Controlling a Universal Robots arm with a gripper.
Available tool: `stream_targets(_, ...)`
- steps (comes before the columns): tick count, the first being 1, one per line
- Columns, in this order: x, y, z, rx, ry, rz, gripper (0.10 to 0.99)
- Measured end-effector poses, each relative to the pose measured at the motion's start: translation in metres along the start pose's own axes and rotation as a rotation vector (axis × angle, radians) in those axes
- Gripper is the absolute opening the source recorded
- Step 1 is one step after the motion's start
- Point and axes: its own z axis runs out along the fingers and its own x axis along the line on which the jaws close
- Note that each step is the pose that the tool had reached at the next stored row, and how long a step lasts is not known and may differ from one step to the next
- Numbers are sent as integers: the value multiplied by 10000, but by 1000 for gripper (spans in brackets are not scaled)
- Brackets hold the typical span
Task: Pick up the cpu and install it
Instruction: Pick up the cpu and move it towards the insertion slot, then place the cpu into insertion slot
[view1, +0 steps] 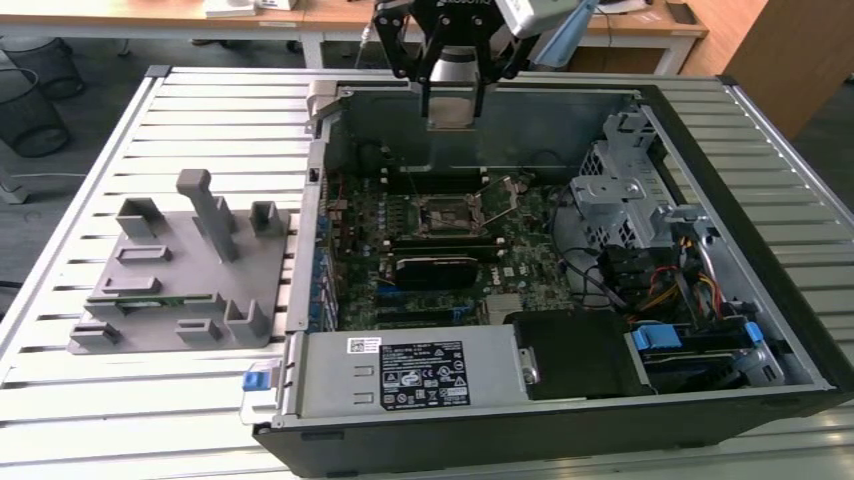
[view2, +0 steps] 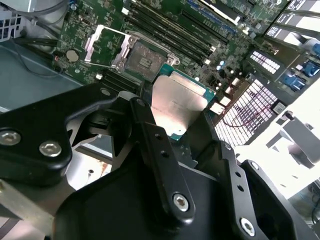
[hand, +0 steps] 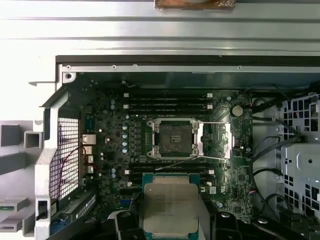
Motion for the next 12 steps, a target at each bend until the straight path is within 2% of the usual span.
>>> stream_targets(8, -13, 0, 0, 1, 0, 24, 525)
stream_targets(12, -13, 0, 2, 4, -16, 436, 525)
